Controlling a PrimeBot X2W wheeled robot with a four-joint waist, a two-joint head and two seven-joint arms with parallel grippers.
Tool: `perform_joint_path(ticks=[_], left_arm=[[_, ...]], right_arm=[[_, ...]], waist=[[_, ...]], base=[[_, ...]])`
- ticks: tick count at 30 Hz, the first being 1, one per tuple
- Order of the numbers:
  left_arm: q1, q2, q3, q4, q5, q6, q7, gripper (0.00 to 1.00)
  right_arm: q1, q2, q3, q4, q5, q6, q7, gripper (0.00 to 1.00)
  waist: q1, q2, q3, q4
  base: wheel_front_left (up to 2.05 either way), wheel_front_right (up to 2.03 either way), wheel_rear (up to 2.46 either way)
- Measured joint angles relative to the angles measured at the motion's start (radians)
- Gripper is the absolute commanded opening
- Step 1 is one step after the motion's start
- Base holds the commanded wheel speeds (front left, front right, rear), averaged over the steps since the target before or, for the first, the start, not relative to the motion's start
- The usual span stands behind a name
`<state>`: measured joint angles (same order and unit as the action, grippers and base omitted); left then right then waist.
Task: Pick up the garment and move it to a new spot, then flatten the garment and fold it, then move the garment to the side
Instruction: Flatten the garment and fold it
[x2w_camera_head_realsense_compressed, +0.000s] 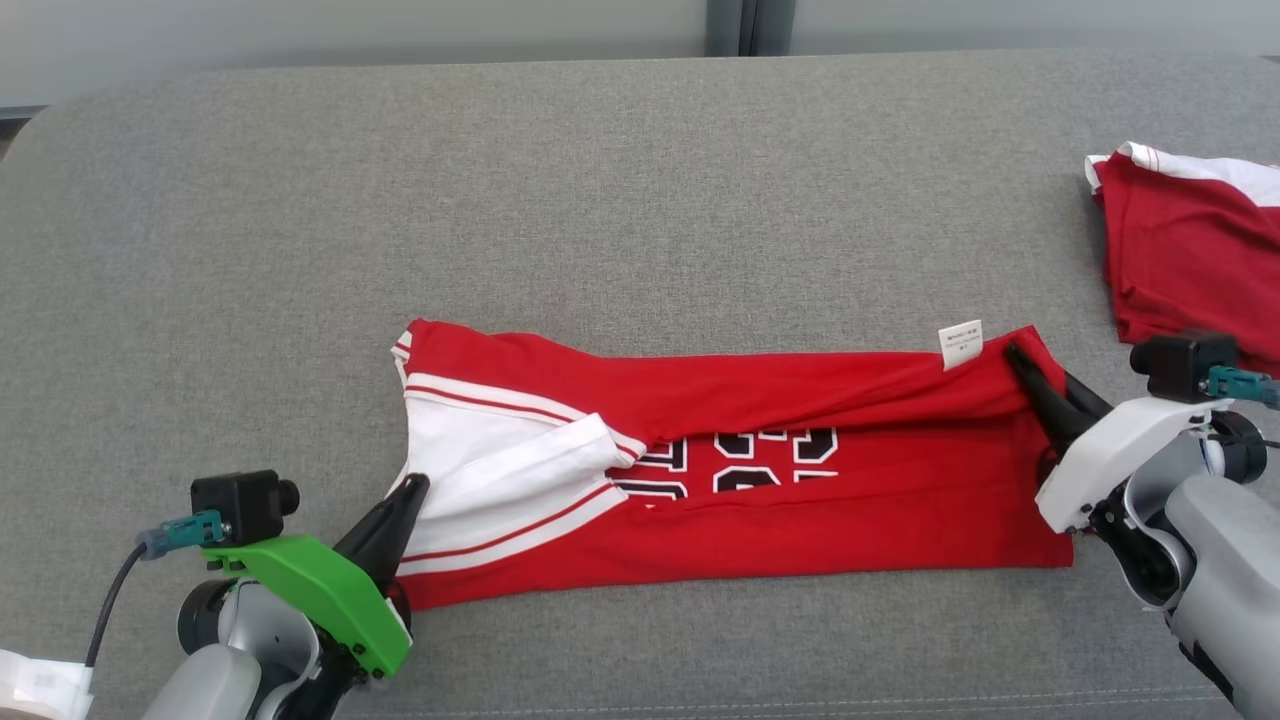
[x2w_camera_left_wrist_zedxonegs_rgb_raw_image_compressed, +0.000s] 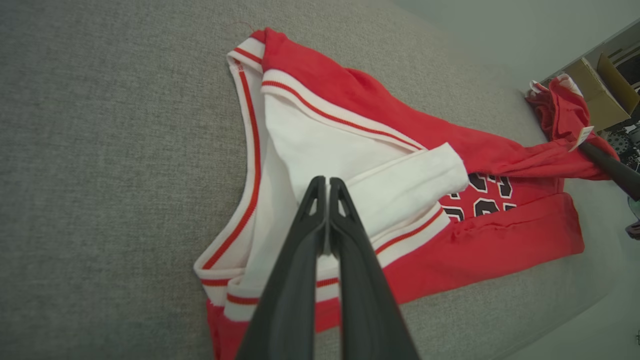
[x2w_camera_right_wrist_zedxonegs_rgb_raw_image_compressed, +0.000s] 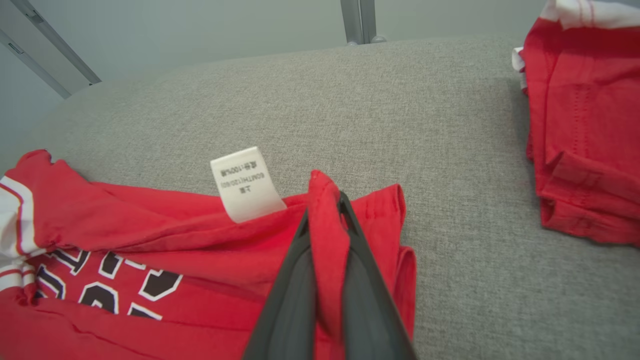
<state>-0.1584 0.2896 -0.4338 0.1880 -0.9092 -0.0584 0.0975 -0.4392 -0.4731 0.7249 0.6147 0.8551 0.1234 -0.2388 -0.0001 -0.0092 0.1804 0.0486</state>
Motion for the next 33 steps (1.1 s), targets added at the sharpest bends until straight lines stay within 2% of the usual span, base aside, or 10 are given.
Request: perform_joint_path(ticks=[8, 9, 10, 11, 12, 14, 15, 16, 18, 33], left_arm=[[0.025, 0.016, -0.007, -0.021, 0.007, 0.025, 0.016, 0.0], [0.026, 0.016, -0.008, -0.027, 0.007, 0.027, 0.017, 0.0], [0.026, 0.016, -0.009, -0.033, 0.007, 0.029, 0.022, 0.0], [0.027, 0.016, -0.01, -0.037, 0.007, 0.032, 0.025, 0.0], [0.029, 0.016, -0.012, -0.04, 0.007, 0.032, 0.025, 0.0], [0.037, 0.016, -0.014, -0.044, 0.007, 0.034, 0.028, 0.0], [0.041, 0.016, -0.016, -0.045, 0.007, 0.039, 0.034, 0.27], [0.044, 0.016, -0.016, -0.049, 0.007, 0.042, 0.035, 0.76], [0.048, 0.016, -0.016, -0.06, 0.006, 0.044, 0.035, 1.0], [0.057, 0.046, 0.009, -0.158, 0.059, 0.078, 0.002, 1.0]], right_arm=[[0.019, 0.003, 0.036, 0.003, 0.002, 0.0, 0.0, 0.05], [0.019, 0.003, 0.036, 0.005, 0.003, 0.0, 0.0, 0.2], [0.019, 0.003, 0.037, 0.007, 0.005, 0.0, 0.0, 0.44], [0.019, 0.003, 0.037, 0.012, 0.007, 0.0, 0.0, 0.87], [0.019, 0.003, 0.037, 0.017, 0.007, 0.0, 0.0, 1.0], [0.019, 0.002, 0.038, 0.03, 0.008, 0.0, 0.0, 1.0], [0.019, 0.002, 0.039, 0.035, 0.009, 0.0, 0.0, 1.0], [0.019, 0.002, 0.039, 0.038, 0.009, 0.0, 0.0, 1.0], [0.019, 0.001, 0.039, 0.039, 0.012, 0.0, 0.0, 1.0], [0.019, 0.003, -0.009, 0.045, 0.074, 0.0, -0.007, 1.0]], waist=[[0.0, 0.0, 0.0, -0.003], [0.0, 0.0, 0.0, -0.004], [0.0, 0.0, 0.0, -0.004], [0.0, 0.0, 0.0, -0.005], [0.0, 0.0, 0.0, -0.005], [0.0, 0.0, -0.001, -0.006], [0.0, 0.0, -0.001, -0.006], [0.0, 0.0, -0.001, -0.006], [0.0, 0.0, -0.002, -0.006], [0.0, 0.0, -0.012, -0.013]], base=[[0.0, 0.0, 0.0], [0.0, 0.0, 0.0], [0.0, 0.0, 0.0], [0.0, 0.0, 0.0], [0.0, 0.0, 0.0], [0.0, 0.0, 0.0], [0.0, 0.0, 0.0], [0.0, 0.0, 0.0], [0.0, 0.0, 0.0], [0.0, 0.0, 0.0]])
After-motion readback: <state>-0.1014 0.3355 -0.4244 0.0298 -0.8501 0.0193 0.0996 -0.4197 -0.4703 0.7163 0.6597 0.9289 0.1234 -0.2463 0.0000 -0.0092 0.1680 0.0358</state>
